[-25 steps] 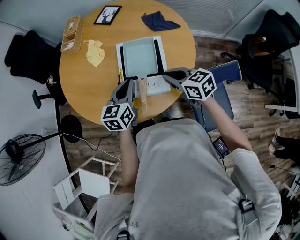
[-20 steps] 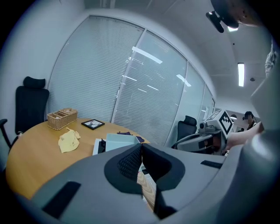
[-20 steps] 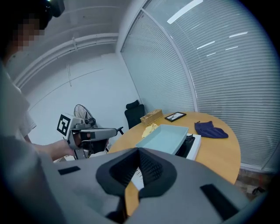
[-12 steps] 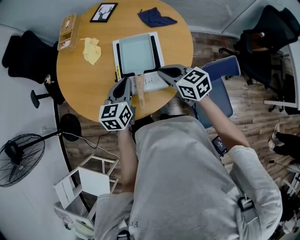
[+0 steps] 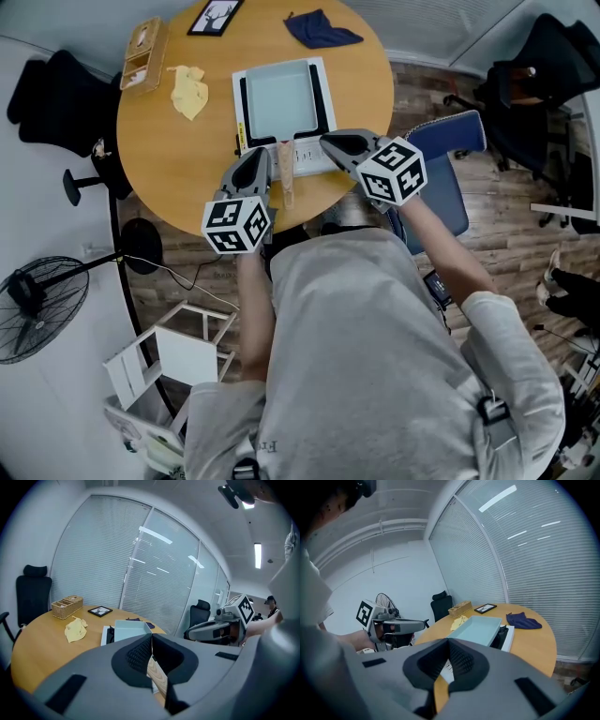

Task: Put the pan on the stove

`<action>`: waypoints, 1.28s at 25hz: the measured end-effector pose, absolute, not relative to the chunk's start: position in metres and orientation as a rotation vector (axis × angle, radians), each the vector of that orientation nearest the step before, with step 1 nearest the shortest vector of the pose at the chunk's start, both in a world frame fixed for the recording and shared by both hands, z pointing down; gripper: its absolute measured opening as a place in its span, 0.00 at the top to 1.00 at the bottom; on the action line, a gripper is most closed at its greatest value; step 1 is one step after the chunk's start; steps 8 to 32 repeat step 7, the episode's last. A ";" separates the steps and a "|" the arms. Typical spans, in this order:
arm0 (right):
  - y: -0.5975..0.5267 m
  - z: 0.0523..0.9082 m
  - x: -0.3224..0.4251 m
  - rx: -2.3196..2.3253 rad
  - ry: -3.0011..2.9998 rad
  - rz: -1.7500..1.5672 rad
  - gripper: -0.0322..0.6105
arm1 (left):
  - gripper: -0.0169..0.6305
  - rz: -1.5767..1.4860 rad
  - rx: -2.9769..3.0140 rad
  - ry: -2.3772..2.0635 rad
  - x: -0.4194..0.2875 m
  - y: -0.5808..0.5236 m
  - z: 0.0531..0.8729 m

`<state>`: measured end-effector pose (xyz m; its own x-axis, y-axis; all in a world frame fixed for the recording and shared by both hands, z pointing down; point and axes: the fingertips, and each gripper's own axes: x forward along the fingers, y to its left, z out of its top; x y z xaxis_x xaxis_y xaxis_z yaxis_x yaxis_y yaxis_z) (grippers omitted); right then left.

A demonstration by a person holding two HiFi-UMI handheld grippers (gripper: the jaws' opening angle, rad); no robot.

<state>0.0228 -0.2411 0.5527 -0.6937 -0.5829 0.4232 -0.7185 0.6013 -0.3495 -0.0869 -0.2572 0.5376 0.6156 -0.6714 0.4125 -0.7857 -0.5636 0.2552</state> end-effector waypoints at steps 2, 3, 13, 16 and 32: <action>-0.240 0.554 0.019 1.071 -2.563 0.733 0.92 | 0.93 0.378 2.425 -1.161 -0.091 -0.255 0.539; -0.239 0.555 0.018 1.075 -2.563 0.736 0.92 | 0.93 0.378 2.423 -1.162 -0.093 -0.254 0.540; -0.236 0.558 0.020 1.101 -2.550 0.756 0.92 | 0.93 0.374 2.412 -1.145 -0.091 -0.250 0.544; -0.236 0.558 0.020 1.101 -2.550 0.756 0.92 | 0.93 0.374 2.412 -1.145 -0.091 -0.250 0.544; -0.236 0.558 0.020 1.101 -2.550 0.756 0.92 | 0.93 0.374 2.412 -1.145 -0.091 -0.250 0.544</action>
